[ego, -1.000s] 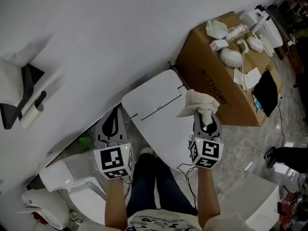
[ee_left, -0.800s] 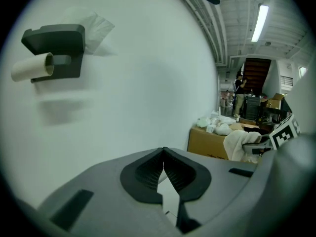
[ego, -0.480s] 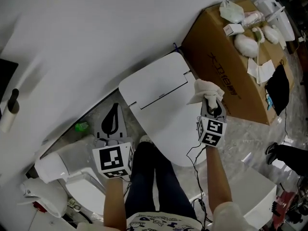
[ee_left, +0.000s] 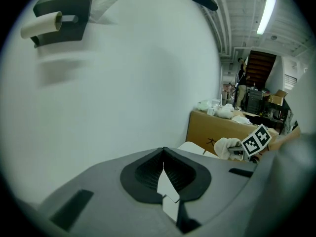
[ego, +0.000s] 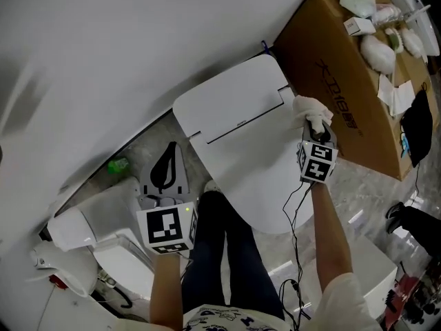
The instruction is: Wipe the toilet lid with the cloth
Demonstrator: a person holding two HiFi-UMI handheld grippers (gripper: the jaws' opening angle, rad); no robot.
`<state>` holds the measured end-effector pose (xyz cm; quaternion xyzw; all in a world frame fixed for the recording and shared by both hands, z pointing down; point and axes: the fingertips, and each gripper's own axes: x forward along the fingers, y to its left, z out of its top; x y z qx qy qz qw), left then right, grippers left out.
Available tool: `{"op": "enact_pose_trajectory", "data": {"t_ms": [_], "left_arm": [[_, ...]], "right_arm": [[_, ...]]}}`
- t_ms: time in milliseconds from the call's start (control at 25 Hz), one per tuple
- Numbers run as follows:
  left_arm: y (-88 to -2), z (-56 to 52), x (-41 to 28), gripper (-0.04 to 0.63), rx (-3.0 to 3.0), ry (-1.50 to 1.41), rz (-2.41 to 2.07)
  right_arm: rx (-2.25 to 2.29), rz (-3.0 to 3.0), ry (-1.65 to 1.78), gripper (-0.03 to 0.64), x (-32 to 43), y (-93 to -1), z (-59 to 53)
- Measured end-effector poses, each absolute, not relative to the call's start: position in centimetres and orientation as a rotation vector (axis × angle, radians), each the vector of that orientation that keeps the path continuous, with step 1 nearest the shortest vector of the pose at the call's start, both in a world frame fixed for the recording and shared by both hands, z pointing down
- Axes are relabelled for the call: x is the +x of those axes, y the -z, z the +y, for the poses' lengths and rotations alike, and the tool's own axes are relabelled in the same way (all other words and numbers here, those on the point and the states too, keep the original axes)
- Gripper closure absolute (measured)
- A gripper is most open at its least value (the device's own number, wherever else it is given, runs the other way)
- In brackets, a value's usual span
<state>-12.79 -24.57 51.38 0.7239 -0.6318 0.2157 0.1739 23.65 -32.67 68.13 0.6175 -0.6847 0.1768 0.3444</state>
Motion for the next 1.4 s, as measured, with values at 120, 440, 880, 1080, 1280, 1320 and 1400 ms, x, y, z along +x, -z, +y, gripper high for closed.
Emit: {"op": "enact_pose_trajectory", "data": {"t_ms": [120,440,880,1080,1280,1320,1400], "left_arm": [[-52.5,-24.4,-12.8,0.588,2.04,-0.614,-1.781],[-54.3,-23.6,-13.5,0.588,2.012,-0.636,-1.771],[-54.2,-22.6,-14.7,0.588,1.971,-0.607,-1.8],[-53.9,-22.0,-14.9,0.588,1.966,-0.594,-1.804],[-53.6,-21.5,-15.6,0.588,1.964,-0.588,-1.815],[-53.6,-21.3,-15.8,0.588,1.962,-0.587,-1.818],[-53.5,-21.0,-16.3,0.588,1.955,-0.585,-1.825]], "right_arm": [[1.555,-1.748,-0.474,0.489,23.6,-70.7,-32.9],[1.464,-1.693,-0.558,0.491,23.0,-75.3,-31.9],[1.389,-1.756,-0.565,0.494,18.9,-75.9,-30.5],[1.323,-1.803,-0.555,0.494,15.6,-75.9,-29.1],[1.253,-1.851,-0.534,0.495,12.3,-76.0,-27.7],[1.24,-1.86,-0.534,0.495,11.7,-76.0,-27.3],[1.205,-1.881,-0.526,0.495,10.1,-75.9,-26.6]]}}
